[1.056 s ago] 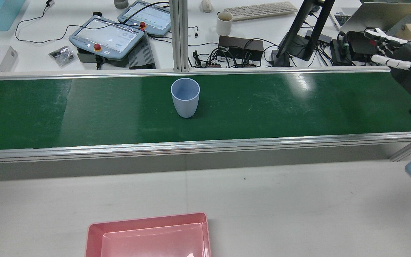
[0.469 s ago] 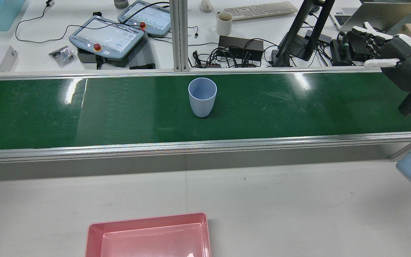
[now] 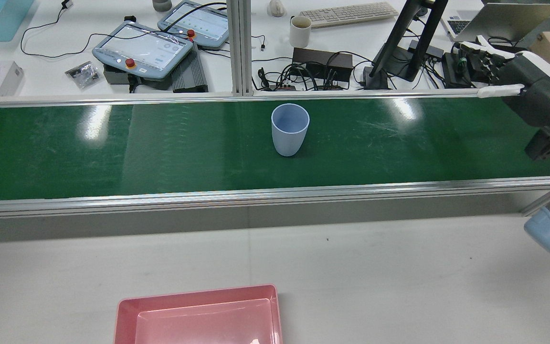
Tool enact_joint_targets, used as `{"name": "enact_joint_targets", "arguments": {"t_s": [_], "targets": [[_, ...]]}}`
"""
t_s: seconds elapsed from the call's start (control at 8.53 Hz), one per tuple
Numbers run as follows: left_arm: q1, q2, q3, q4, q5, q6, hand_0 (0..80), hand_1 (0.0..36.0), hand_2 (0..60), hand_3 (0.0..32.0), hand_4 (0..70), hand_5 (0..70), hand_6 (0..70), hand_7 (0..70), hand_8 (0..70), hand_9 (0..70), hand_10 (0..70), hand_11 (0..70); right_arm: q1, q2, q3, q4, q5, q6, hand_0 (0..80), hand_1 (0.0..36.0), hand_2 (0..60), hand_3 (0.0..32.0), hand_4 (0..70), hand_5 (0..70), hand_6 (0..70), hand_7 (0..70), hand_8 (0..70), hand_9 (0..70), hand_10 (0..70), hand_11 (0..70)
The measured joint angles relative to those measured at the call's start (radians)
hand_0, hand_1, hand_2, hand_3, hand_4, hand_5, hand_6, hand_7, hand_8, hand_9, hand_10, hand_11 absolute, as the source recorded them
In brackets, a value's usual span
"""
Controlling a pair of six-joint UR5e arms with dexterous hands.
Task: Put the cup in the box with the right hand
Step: 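Move the right hand over the belt toward the approaching blue cup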
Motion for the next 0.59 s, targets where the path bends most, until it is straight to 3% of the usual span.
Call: {"name": "enact_joint_targets", "arguments": {"t_s": [0.59], "targets": [[0.0, 0.0, 0.0, 0.0, 0.0, 0.0, 0.0, 0.0, 0.0, 0.0, 0.0, 0.0, 0.0, 0.0, 0.0, 0.0, 0.0, 0.0, -0.054, 0.001, 0.013, 0.001, 0.005, -0.001, 48.2, 14.6, 2.9, 0.0, 0.0, 3.7, 0.2, 0.0, 0.0, 0.0, 0.0, 0.0]]}}
